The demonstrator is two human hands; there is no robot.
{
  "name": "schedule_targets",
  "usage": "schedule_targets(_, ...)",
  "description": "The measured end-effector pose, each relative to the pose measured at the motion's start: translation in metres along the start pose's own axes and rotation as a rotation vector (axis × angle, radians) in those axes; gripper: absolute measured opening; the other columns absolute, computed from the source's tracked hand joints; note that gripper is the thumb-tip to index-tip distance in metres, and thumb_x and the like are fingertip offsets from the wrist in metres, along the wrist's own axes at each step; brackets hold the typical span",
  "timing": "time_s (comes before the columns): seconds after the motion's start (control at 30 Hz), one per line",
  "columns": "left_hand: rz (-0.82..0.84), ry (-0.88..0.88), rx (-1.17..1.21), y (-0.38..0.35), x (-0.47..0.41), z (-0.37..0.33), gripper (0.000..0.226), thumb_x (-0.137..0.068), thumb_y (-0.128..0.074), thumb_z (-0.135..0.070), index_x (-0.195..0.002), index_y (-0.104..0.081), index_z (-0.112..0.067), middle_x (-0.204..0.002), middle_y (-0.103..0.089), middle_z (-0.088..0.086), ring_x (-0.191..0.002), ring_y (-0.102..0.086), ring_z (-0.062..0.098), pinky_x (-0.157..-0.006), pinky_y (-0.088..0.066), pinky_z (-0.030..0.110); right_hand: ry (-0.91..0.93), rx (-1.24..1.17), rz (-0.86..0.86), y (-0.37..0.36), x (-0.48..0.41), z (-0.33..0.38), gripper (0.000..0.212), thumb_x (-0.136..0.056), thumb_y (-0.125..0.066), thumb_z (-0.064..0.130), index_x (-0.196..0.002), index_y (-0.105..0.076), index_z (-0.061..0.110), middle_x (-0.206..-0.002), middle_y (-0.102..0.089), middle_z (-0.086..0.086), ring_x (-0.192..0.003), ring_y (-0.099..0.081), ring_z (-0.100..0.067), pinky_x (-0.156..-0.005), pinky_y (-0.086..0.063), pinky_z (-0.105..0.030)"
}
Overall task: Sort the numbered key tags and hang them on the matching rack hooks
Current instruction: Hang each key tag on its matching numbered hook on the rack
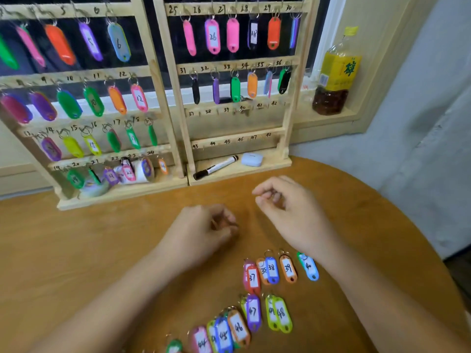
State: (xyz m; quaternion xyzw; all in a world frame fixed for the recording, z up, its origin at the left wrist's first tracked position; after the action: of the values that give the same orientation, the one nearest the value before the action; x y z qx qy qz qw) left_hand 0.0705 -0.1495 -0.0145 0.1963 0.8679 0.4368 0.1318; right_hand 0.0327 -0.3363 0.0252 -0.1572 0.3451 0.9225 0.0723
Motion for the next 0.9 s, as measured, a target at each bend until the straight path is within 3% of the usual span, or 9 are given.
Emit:
schedule_targets(0.17,0.147,-0.036,0.043,-0.038,0.024,0.006,0.026,-0.086,-0.085,-0.043,-0.107,-0.075,-0.033,-0.094,-0.065,-0.016,-0.088,-0.060,-0.002,-0.074,-0.041,0.008,-0.037,0.059,0.218,-0.031,0.030,-0.017,0.013,-0.093,-0.075,0.026,-0.096,-0.072,0.038,-0.094,-0.063,0.018,-0.097,-0.059,-0.008,-0.087,-0.048,-0.028)
schedule_targets(0.43,0.139,-0.127,0.076,-0.044,0.031,-0.004,0.015,-0.094,-0.074,-0.033,-0.108,-0.076,-0.035,-0.098,-0.064,-0.013,-0.091,-0.062,0.002,-0.082,-0.045,0.014,-0.002,0.267,0.460,-0.050,0.051,-0.023,0.008,-0.092,-0.073,0.034,-0.096,-0.069,0.039,-0.099,-0.058,0.021,-0.108,-0.046,0.002,-0.105,-0.032,-0.034)
schedule_targets(0.6,0.194,-0.150,0.027,-0.048,0.034,-0.005,0.031,-0.082,-0.079,-0.043,-0.112,-0.074,-0.038,-0.096,-0.061,-0.015,-0.089,-0.059,0.002,-0.078,-0.043,0.012,0.002,0.295,0.487,-0.050,0.053,-0.021,0.014,-0.086,-0.076,0.039,-0.096,-0.067,0.039,-0.100,-0.056,0.020,-0.108,-0.046,0.000,-0.105,-0.030,-0.034)
schedule_targets(0.77,0.049,-0.087,0.014,-0.048,0.032,-0.003,0.013,-0.085,-0.082,-0.041,-0.093,-0.072,-0.035,-0.085,-0.062,-0.015,-0.081,-0.057,0.002,-0.073,-0.044,0.024,0.004,0.327,0.481,-0.050,0.052,-0.022,0.014,-0.086,-0.077,0.041,-0.095,-0.067,0.039,-0.099,-0.056,0.020,-0.105,-0.046,0.000,-0.102,-0.032,-0.035)
schedule_targets(0.9,0.043,-0.062,0.018,-0.050,0.032,0.001,0.011,-0.087,-0.079,-0.044,-0.089,-0.071,-0.037,-0.086,-0.062,-0.016,-0.082,-0.058,0.003,-0.076,-0.050,0.030,0.023,0.324,0.464,-0.052,0.052,-0.022,0.012,-0.087,-0.076,0.045,-0.093,-0.067,0.039,-0.098,-0.058,0.020,-0.105,-0.047,-0.001,-0.102,-0.035,-0.037)
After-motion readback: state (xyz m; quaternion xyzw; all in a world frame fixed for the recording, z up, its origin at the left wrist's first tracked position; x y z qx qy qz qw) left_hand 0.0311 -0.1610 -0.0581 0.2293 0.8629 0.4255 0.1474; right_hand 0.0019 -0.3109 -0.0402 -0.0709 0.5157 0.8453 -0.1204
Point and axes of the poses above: each hand's wrist, its own x-axis away from the middle knuckle, its own y-axis out of the back of the hand, z = x × y, the point moved 9 cm from there along -x, towards the middle knuckle
